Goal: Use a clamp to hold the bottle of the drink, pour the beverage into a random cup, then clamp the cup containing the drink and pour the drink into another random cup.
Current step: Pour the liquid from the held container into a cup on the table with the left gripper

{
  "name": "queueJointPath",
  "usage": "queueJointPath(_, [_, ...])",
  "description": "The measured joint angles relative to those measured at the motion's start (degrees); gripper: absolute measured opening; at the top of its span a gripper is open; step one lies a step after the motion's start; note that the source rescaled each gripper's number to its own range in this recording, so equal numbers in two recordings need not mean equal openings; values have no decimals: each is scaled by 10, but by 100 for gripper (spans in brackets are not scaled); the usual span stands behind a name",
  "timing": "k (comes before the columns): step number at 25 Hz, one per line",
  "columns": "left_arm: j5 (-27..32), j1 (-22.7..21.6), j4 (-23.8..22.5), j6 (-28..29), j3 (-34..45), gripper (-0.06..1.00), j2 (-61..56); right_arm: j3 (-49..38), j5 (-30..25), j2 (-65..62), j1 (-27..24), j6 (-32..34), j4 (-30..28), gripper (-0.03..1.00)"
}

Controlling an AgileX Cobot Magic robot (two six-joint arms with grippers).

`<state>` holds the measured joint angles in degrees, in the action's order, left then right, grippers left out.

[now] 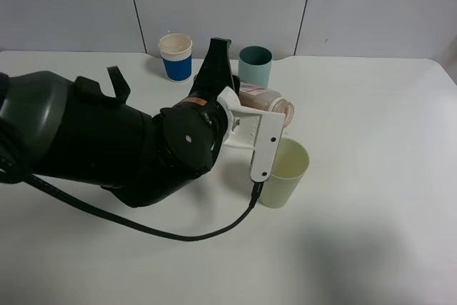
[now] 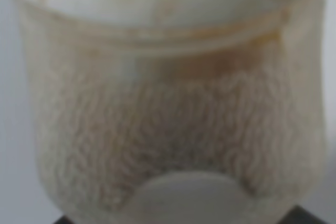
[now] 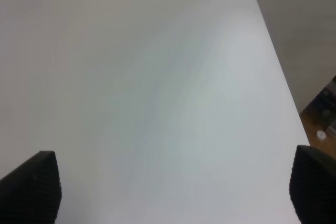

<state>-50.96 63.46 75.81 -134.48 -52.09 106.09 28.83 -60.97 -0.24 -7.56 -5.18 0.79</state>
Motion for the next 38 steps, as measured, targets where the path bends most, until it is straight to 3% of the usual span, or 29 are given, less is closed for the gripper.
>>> queueJointPath(13, [0,0,-43,0,0,0,2,0,0,0,0,0,0,59])
queueJointPath(38, [-21,0,-66,-1,0,0,5,0,0,0,0,0,0,59])
